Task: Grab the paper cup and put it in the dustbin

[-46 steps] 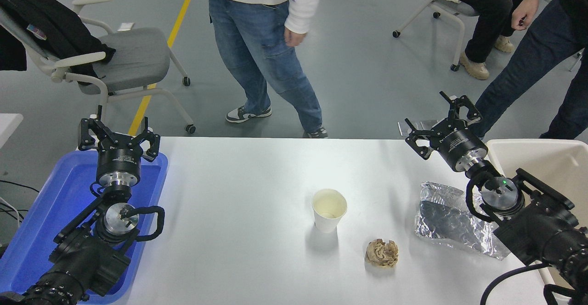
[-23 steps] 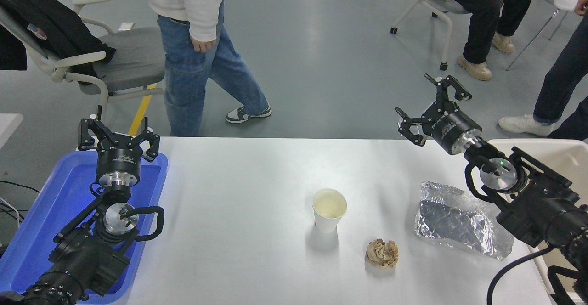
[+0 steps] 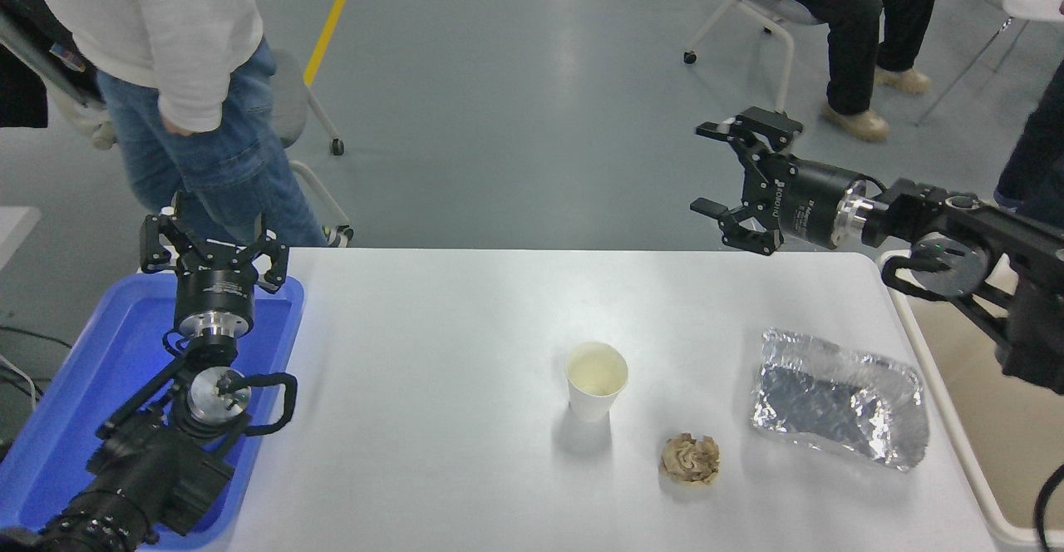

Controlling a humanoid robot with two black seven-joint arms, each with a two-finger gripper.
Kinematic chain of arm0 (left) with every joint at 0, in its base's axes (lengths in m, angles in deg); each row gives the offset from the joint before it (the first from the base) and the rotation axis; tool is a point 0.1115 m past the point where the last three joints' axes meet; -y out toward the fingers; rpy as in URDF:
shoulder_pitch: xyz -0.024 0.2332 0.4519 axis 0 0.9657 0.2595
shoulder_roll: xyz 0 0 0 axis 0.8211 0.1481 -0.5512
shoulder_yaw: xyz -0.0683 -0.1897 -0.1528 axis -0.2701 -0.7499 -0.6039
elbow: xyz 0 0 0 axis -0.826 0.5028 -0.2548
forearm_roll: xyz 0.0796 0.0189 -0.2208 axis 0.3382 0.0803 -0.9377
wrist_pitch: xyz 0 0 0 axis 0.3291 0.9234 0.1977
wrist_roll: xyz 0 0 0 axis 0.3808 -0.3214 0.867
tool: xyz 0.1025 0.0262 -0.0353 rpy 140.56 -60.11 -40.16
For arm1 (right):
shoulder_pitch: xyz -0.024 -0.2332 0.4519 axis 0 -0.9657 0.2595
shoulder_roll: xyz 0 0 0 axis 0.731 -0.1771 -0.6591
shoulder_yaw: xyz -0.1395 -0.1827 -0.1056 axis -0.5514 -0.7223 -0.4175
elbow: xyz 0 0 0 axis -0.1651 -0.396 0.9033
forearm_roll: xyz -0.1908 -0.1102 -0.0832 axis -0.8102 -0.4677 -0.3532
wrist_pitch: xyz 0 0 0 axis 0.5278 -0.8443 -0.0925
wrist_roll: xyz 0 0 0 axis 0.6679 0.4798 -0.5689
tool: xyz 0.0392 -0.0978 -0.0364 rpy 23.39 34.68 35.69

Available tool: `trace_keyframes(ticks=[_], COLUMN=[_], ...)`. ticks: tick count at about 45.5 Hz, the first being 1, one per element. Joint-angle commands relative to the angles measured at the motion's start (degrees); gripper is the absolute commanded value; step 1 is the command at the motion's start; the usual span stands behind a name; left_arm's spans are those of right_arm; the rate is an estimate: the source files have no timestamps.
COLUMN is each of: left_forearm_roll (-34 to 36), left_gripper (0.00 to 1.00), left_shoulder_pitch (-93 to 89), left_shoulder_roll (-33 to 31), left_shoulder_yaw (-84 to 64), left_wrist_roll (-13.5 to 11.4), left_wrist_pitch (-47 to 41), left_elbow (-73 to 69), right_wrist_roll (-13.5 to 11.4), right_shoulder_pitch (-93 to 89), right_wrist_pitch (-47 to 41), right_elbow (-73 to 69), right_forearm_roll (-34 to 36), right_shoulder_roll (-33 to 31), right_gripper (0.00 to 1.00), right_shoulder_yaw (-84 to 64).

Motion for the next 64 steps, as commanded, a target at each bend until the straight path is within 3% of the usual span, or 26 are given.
trace_keyframes(ticks=[1,7,24,29,35,39,49,54,64], left_forearm_roll=[0.01,0.01,0.01,0.01,0.01,0.01,0.01,0.01,0.01], left_gripper=[0.99,0.99,0.99,0.99,0.99,0.99,0.99,0.99,0.99], left_shoulder_pitch=[0.0,0.0,0.0,0.0,0.0,0.0,0.0,0.0,0.0], left_shoulder_roll=[0.0,0.0,0.0,0.0,0.0,0.0,0.0,0.0,0.0], left_shoulder_yaw=[0.0,0.0,0.08,0.0,0.08,0.0,0.0,0.0,0.0], left_wrist_roll=[-0.01,-0.09,-0.09,-0.09,-0.01,-0.01,-0.01,-0.01,-0.09], left_wrist_pitch=[0.02,0.02,0.02,0.02,0.02,0.02,0.02,0.02,0.02], left_elbow=[0.0,0.0,0.0,0.0,0.0,0.0,0.0,0.0,0.0], right_wrist_roll=[-0.64,-0.64,-0.64,-0.64,-0.64,-0.64,-0.64,-0.64,-0.64], right_shoulder_pitch=[20.38,32.51,62.14,68.99,76.99,80.16,81.75,79.83,67.44], right_wrist_pitch=[0.19,0.1,-4.03,-10.43,-18.27,-18.27,-18.1,-12.92,-5.71], right_elbow=[-8.78,-14.4,-28.82,-32.6,-36.03,-38.4,-38.67,-37.97,-27.61], right_forearm_roll=[-8.64,-13.84,-13.14,-11.04,0.02,4.96,7.95,11.64,12.0], right_shoulder_roll=[-5.17,-3.77,10.91,12.76,14.86,16.45,21.72,26.02,31.56], right_gripper=[1.0,1.0,1.0,1.0,1.0,1.0,1.0,1.0,1.0], right_shoulder_yaw=[-29.81,-46.86,-76.85,-78.97,-79.76,-80.2,-79.5,-78.27,-70.98])
